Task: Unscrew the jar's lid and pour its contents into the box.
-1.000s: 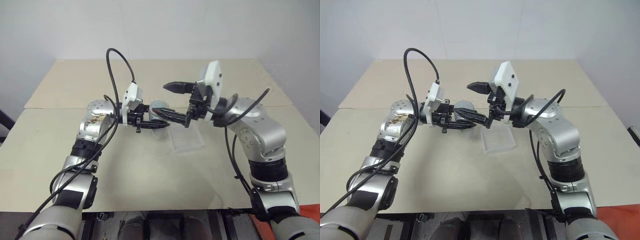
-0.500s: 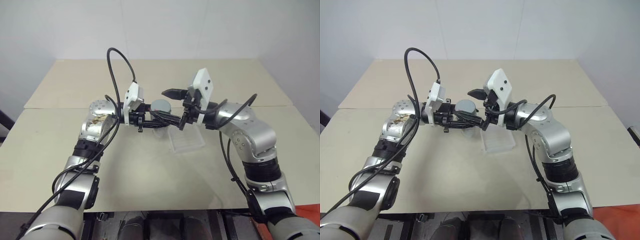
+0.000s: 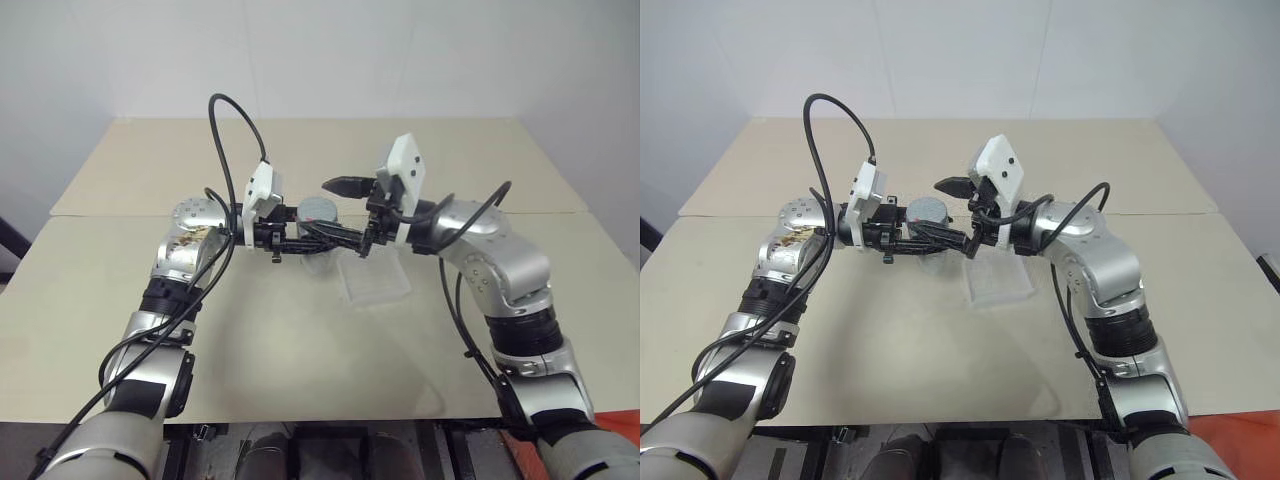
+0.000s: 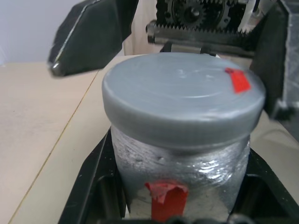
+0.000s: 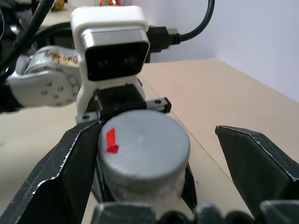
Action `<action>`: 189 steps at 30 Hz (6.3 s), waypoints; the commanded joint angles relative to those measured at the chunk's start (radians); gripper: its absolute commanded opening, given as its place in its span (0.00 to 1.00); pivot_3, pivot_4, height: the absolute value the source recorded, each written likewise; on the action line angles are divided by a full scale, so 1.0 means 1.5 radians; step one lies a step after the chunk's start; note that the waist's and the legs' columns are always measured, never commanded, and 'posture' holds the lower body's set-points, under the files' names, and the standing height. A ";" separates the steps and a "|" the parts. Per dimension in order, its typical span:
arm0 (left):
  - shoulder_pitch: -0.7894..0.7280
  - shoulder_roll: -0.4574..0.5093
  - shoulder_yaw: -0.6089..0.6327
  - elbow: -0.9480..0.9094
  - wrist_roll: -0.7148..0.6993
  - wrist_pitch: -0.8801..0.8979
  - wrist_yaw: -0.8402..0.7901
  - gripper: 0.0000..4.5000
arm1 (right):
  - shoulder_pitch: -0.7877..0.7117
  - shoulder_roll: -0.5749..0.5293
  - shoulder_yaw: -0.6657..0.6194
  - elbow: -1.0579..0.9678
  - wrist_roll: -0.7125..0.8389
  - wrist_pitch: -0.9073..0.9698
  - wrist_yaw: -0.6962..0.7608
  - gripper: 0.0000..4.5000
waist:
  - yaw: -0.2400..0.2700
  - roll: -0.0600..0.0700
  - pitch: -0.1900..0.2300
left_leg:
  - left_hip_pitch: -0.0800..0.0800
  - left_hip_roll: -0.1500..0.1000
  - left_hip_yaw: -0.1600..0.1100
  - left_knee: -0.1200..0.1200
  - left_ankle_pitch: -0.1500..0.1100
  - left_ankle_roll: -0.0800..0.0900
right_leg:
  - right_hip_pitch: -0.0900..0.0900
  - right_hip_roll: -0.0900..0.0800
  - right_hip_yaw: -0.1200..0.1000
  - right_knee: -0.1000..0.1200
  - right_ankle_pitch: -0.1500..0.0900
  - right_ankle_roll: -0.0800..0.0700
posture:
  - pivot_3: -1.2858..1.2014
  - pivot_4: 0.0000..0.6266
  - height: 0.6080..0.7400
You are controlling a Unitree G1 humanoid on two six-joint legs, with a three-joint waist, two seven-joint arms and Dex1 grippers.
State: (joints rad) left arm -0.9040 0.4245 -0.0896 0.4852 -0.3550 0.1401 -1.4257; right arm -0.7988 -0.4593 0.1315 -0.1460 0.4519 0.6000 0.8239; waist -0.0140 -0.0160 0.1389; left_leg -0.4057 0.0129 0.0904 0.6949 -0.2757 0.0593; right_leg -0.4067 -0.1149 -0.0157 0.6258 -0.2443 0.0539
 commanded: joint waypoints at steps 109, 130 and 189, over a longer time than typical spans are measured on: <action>0.013 -0.012 0.032 -0.051 -0.014 0.026 0.034 0.46 | 0.072 -0.100 -0.110 -0.074 0.069 0.010 0.055 1.00 | 0.001 0.000 0.000 | 0.000 0.000 0.000 0.000 0.000 0.000 | 0.000 0.000 0.001 -0.001 0.000 0.000 | 0.52 0.24 1.00; 0.007 -0.030 0.023 -0.055 -0.010 0.028 0.034 0.46 | -0.046 0.056 0.012 -0.041 -0.006 0.064 -0.086 1.00 | -0.001 0.000 0.000 | 0.000 0.000 0.000 0.000 0.000 0.000 | 0.000 0.000 0.000 0.000 0.000 0.000 | 0.52 0.24 1.00; 0.018 -0.011 0.026 -0.077 -0.022 0.022 0.021 0.46 | -0.037 0.062 -0.004 -0.054 0.023 0.086 -0.119 1.00 | 0.000 0.000 0.000 | 0.000 0.000 0.000 0.000 0.000 0.000 | 0.000 0.000 0.000 0.000 0.000 0.000 | 0.52 0.24 1.00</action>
State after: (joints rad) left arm -0.8661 0.3974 -0.0633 0.4061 -0.3743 0.1781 -1.3926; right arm -0.8368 -0.3708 0.1340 -0.2242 0.5030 0.7511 0.6663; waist -0.0140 -0.0156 0.1385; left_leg -0.4053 0.0129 0.0903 0.6948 -0.2758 0.0596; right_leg -0.4063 -0.1147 -0.0152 0.6256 -0.2443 0.0539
